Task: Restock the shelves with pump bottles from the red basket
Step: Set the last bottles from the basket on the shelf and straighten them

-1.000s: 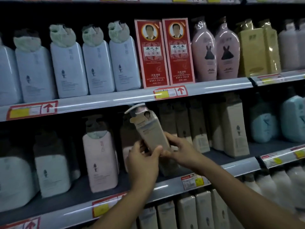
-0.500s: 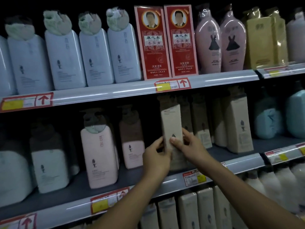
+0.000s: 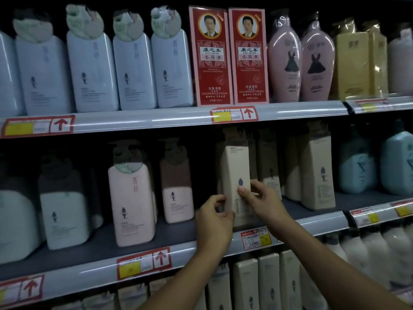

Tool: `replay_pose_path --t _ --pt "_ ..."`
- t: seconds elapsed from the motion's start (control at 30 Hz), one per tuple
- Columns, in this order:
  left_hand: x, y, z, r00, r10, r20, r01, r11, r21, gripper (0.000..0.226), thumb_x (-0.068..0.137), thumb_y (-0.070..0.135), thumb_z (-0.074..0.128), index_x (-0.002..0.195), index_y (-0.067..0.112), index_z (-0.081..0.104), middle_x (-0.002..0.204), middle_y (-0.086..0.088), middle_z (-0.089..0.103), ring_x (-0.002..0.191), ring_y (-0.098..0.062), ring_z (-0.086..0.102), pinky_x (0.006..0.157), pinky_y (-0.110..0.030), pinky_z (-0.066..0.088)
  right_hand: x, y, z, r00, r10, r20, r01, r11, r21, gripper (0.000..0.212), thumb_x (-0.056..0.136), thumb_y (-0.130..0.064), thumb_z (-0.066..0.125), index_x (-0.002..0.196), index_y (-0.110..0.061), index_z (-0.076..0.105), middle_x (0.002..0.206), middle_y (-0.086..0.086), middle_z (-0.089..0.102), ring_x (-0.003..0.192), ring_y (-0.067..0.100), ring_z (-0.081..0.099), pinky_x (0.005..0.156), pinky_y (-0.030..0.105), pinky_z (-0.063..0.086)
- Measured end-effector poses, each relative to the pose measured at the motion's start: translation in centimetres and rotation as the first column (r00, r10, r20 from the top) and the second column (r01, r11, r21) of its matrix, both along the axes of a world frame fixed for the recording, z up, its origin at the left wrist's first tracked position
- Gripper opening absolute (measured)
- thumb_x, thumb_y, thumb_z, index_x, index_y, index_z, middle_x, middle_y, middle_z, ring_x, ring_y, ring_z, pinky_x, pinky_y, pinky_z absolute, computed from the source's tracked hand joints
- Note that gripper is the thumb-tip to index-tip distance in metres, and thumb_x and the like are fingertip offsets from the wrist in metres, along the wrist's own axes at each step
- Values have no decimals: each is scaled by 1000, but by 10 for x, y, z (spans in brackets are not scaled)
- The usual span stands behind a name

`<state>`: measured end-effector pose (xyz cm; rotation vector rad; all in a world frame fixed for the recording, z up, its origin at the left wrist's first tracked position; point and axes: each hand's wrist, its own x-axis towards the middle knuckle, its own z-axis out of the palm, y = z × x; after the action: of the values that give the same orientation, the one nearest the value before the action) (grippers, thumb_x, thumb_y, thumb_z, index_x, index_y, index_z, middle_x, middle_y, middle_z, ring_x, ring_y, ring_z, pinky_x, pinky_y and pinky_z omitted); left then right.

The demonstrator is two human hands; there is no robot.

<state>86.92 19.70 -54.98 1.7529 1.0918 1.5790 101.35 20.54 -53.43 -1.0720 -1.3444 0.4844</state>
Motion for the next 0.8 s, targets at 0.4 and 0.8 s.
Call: replay_pose_path --t 0.4,0.8 --pt "-6 -3 3 998 -68 -5 67 996 -56 42 84 11 76 123 20 64 98 14 68 83 -7 71 63 -10 53 -14 -10 -15 995 -87 -43 89 996 32 29 96 -30 65 125 -25 67 109 -9 75 101 4 71 73 14 55" --pt "-110 -73 -7 998 -53 -21 52 997 -57 43 85 20 77 125 21 62 116 6 68 90 -2 68 74 -16 55 -131 -112 -43 986 -166 -20 167 984 66 23 95 -38 66 115 -30 63 113 -11 66 106 4 62 79 13 49"
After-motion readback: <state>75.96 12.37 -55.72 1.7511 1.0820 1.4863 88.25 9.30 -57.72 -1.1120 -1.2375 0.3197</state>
